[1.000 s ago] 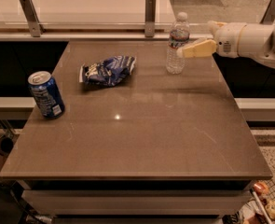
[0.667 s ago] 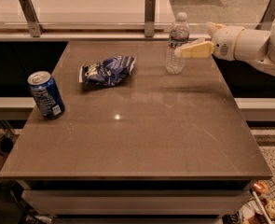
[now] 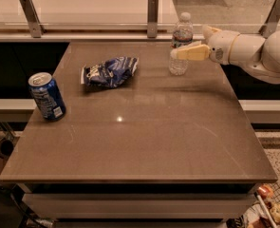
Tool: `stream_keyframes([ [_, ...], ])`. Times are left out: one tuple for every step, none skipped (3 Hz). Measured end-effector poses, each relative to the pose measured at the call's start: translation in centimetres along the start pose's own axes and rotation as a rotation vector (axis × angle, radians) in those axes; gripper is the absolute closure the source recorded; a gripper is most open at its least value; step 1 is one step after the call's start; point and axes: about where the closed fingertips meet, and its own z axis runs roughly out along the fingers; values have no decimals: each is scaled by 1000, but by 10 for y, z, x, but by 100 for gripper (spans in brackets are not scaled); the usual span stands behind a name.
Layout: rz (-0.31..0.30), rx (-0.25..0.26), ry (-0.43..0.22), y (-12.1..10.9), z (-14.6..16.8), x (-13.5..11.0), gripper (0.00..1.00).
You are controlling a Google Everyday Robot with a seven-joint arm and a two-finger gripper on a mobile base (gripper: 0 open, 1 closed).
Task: Move water bottle near pepsi can
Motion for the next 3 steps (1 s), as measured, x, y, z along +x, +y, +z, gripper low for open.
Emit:
stream_keyframes([
  [13,-17,-10,2,11,3,0],
  [21,-34,-27,5,22,5,19],
  [21,-37,-26,7,24,5,42],
])
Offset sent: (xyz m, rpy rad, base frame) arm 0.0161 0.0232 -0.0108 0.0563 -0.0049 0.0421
